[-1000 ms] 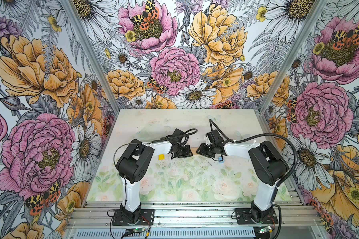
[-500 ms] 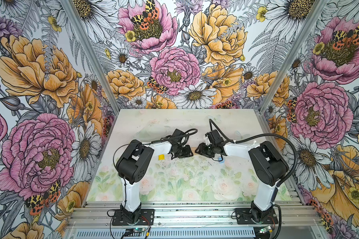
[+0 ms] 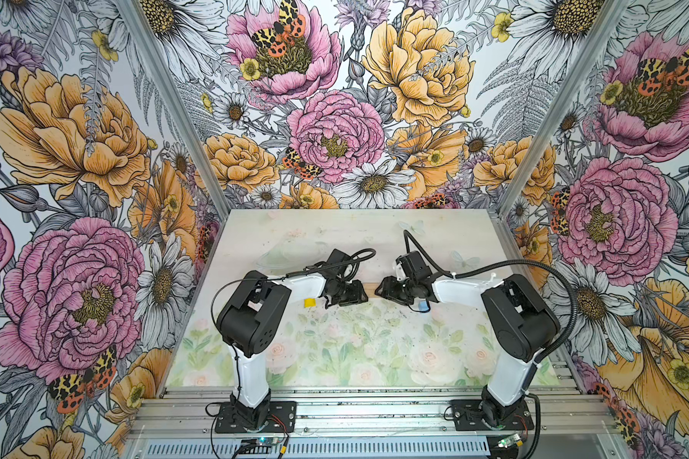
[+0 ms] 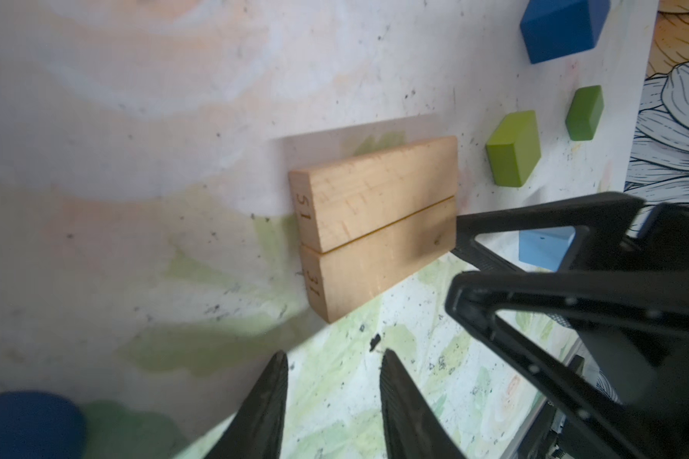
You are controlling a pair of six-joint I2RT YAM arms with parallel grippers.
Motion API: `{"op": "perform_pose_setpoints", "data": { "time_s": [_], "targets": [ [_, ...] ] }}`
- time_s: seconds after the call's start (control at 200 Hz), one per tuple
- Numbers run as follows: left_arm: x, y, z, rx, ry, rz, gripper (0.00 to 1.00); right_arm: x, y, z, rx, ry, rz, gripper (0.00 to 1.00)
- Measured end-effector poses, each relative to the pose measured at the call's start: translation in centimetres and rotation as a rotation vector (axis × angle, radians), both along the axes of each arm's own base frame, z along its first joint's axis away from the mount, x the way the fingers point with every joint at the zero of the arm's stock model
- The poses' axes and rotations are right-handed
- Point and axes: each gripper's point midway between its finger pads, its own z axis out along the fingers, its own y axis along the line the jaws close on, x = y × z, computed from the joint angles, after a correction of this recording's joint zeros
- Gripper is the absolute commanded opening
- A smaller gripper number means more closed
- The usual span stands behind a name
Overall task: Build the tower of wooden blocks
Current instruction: 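Raise both grippers away from the joined wooden blocks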
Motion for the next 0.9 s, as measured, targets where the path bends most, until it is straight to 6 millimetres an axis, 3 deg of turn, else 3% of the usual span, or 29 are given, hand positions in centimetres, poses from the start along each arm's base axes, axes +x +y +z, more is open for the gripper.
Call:
{"op": "perform_pose_setpoints", "data": {
  "time_s": [0.15,0.25,0.435,0.595,0.721,0.896],
  "targets": [
    [-0.3,0.8,1.6,0.005,-0.016,0.012,0.41,-0.5,-1.1,0.4,-0.030,0.017,-0.019,0.60],
    [0.0,1.0,4.4,-0.023,-0.073,0.020,0.42,-0.7,-1.9,1.6,-0.041,0.004,-0.030,0.60],
    [1.3,2.8,10.8,-0.092,-0.211,0.066,0.46,-0.7,-3.6,5.8,-0.053,-0.077,-0.044,0.60],
    [2.1,5.7,16.7,-0.130,-0.363,0.131,0.49,-0.2,-5.8,9.4,-0.075,-0.151,-0.074,0.61],
    [2.4,8.4,20.8,-0.144,-0.480,0.199,0.53,-0.3,-7.7,11.1,-0.111,-0.182,-0.094,0.63],
    [1.8,12.4,23.3,-0.113,-0.594,0.295,0.61,-1.4,-10.3,12.3,-0.173,-0.190,-0.122,0.66]
  ]
}}
